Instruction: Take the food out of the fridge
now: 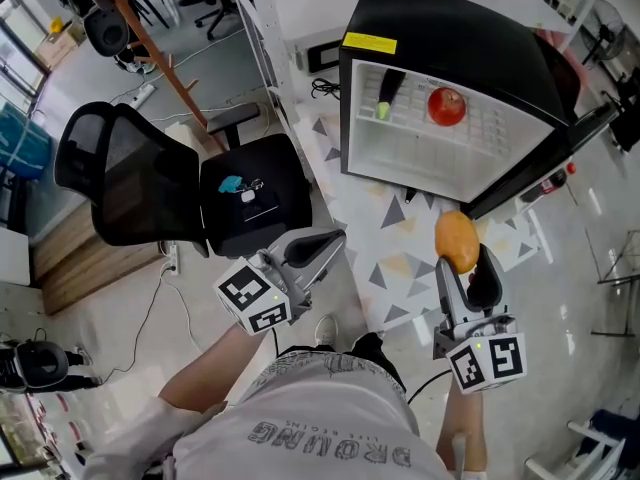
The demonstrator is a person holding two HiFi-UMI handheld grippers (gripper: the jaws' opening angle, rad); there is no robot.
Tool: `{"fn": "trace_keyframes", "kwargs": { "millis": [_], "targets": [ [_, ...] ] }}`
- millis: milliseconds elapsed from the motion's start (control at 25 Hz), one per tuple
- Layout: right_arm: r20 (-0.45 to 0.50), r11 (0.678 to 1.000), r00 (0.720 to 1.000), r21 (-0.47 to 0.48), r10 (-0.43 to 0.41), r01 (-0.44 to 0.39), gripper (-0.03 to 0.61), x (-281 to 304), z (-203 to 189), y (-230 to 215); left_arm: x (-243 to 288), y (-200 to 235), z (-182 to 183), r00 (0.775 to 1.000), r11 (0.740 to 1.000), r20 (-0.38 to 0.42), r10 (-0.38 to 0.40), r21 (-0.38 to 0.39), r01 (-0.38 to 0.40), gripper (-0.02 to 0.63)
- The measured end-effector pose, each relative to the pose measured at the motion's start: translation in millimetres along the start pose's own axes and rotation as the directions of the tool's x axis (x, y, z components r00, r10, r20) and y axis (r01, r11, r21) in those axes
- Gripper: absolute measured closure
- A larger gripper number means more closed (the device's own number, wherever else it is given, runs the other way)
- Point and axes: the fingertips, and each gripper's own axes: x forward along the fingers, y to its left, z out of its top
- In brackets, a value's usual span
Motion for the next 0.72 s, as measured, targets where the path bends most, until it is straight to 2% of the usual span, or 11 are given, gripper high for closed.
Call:
{"fn": "trace_keyframes", "kwargs": {
  "millis": [720],
  "targets": [
    [-0.017,1.0,1.0,0.023,0.021,-0.021,0.305,-0.4,-4.8,-3.4,7.1,3.6,3.2,1.0,1.0,0.007,0.014,-0.006,-0.014,0.607]
  ]
}}
